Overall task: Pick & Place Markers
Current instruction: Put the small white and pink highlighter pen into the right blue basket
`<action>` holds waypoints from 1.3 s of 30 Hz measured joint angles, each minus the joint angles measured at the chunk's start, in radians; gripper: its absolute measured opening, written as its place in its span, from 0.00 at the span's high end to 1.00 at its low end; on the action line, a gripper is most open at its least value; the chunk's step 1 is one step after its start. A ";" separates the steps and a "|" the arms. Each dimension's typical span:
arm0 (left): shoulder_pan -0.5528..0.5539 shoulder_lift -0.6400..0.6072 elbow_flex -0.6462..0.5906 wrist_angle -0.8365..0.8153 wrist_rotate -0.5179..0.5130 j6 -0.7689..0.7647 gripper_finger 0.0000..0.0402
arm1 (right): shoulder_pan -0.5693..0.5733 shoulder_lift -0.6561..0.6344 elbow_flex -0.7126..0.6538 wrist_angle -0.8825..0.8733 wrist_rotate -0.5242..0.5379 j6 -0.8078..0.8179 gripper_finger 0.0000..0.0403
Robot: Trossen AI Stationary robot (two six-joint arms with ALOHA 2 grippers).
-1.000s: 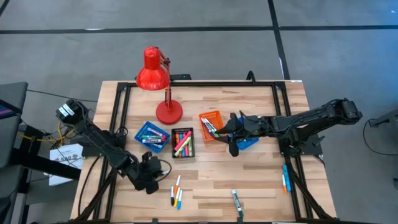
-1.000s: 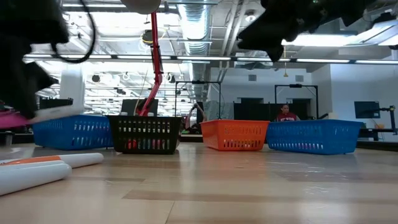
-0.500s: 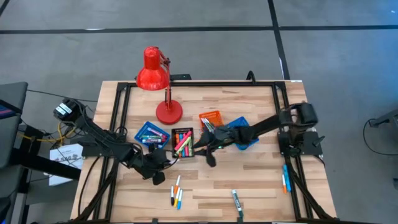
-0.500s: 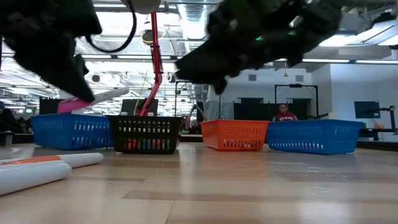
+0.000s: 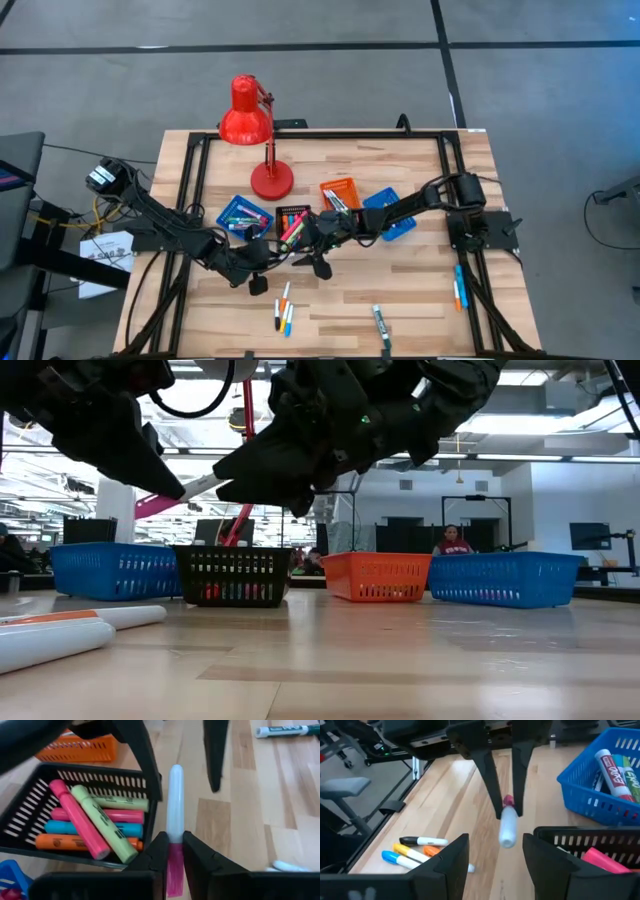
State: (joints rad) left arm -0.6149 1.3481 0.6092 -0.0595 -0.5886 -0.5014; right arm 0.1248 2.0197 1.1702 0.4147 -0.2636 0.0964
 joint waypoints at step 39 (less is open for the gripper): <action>0.079 0.000 0.001 0.073 -0.062 0.106 0.82 | -0.029 -0.005 0.001 0.039 0.080 -0.001 0.90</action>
State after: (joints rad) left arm -0.5362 1.3476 0.6098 0.0139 -0.6502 -0.3956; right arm 0.0956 2.0148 1.1717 0.4541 -0.1841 0.0956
